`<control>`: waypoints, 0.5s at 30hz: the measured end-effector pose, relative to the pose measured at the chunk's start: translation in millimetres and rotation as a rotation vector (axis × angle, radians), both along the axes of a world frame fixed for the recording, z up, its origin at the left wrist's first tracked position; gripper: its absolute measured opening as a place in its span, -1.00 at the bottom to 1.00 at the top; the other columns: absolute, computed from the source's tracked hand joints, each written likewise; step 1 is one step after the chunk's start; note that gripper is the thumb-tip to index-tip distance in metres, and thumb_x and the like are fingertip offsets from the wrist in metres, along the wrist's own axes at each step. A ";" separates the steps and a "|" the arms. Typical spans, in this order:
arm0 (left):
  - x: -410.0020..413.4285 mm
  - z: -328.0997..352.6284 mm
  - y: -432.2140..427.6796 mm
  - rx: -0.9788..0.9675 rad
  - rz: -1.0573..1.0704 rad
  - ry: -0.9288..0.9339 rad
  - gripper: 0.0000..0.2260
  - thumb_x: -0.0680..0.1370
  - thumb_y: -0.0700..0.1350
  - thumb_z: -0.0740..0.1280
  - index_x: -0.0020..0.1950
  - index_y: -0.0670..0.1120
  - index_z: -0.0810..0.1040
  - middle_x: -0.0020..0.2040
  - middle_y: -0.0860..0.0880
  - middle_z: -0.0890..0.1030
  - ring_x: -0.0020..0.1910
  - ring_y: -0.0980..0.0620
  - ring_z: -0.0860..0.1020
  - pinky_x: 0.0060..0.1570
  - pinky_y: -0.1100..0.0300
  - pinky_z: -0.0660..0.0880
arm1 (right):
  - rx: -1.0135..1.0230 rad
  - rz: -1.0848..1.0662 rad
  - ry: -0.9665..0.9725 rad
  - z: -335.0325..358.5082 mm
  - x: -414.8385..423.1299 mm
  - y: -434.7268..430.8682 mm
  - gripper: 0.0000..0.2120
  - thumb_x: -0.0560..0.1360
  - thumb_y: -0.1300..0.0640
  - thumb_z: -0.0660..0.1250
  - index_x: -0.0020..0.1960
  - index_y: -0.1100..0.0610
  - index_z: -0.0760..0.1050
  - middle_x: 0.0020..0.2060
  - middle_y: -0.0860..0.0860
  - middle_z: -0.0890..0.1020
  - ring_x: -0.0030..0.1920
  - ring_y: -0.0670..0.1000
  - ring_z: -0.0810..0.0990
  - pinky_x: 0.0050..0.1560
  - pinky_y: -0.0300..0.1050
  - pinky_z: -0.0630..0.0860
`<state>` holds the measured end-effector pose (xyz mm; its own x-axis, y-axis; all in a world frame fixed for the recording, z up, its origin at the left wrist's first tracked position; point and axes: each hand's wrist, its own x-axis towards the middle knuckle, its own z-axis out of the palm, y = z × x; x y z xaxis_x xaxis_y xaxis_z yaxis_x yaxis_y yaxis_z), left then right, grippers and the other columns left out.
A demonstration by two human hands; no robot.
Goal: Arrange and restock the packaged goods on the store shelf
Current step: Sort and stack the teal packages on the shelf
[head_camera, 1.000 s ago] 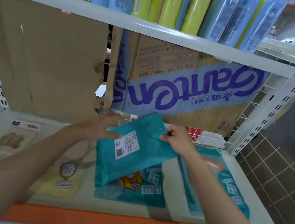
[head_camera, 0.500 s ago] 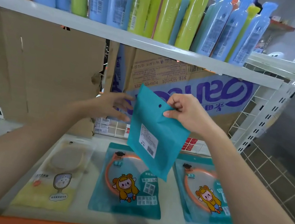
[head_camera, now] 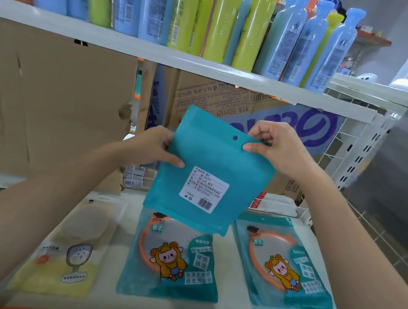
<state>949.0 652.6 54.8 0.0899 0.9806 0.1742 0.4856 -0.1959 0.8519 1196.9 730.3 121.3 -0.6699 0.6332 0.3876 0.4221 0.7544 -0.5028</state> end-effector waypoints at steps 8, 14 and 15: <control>-12.9 1.9 -14.4 0.136 0.160 -0.081 -0.83 0.43 -0.26 0.41 -0.04 -0.04 0.61 -0.11 0.16 0.68 -0.06 0.15 0.64 -0.05 0.25 0.58 | -0.344 -0.133 0.230 -49.6 28.1 -8.4 -0.66 0.44 0.07 0.39 0.17 -0.01 0.38 -0.02 -0.16 0.56 0.00 -0.17 0.53 -0.01 -0.26 0.47; -6.8 -1.6 -11.4 0.157 0.188 -0.186 -0.79 0.43 -0.31 0.40 -0.05 -0.03 0.59 -0.18 0.25 0.66 -0.10 0.22 0.63 -0.13 0.35 0.56 | -0.661 0.023 0.382 -106.1 3.0 -22.9 -0.69 0.42 0.39 0.36 0.13 0.18 0.51 -0.12 -0.10 0.69 -0.10 -0.14 0.66 -0.11 -0.31 0.56; -6.5 -2.7 -11.6 0.149 0.190 -0.199 -0.79 0.42 -0.31 0.40 -0.03 -0.05 0.60 -0.17 0.23 0.67 -0.10 0.21 0.64 -0.14 0.35 0.56 | -0.689 0.004 0.469 -109.1 -0.1 -22.4 -0.72 0.42 0.42 0.33 0.10 0.22 0.52 -0.19 -0.12 0.70 -0.15 -0.14 0.67 -0.16 -0.31 0.57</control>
<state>942.5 641.0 52.1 -0.1431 0.9390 0.3128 0.3523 -0.2470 0.9027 1196.7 707.9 12.2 -0.5378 0.8290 0.1534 0.0516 0.2140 -0.9755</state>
